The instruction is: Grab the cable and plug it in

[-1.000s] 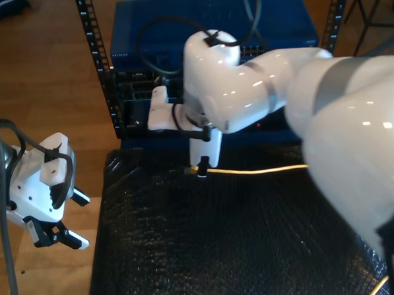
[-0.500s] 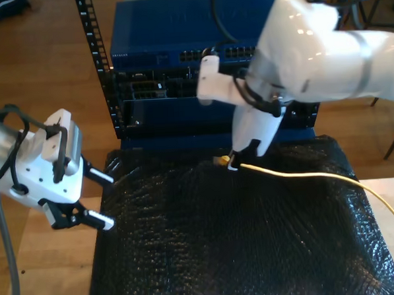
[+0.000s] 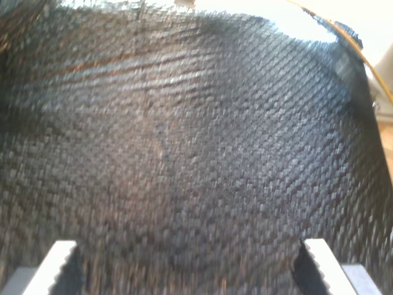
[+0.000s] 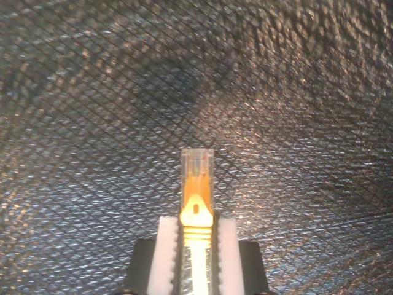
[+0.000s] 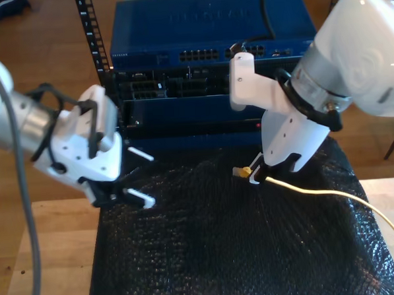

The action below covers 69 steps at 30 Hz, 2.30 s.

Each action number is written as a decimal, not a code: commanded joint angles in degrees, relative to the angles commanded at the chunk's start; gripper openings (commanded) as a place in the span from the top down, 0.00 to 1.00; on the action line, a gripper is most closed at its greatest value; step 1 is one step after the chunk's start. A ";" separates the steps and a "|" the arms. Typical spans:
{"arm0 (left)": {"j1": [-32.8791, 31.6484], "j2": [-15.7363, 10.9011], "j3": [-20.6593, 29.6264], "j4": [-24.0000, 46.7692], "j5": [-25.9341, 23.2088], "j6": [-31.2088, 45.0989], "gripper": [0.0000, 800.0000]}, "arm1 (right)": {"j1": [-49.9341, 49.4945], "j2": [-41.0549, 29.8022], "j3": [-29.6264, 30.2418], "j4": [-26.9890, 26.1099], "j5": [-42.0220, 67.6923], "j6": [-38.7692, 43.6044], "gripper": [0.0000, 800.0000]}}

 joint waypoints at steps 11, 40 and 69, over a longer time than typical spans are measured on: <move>-4.75 0.44 -2.11 -4.75 -0.70 -1.23 0.00 | -0.09 -0.53 -2.02 3.96 0.26 0.09 0.99; -6.59 0.53 -4.84 -10.64 -0.18 -2.46 0.00 | 0.26 1.67 -7.65 7.12 0.26 0.18 0.99; -6.51 0.53 -4.75 -12.92 0.09 -2.55 0.36 | 0.62 1.32 -7.38 7.56 0.26 0.18 0.99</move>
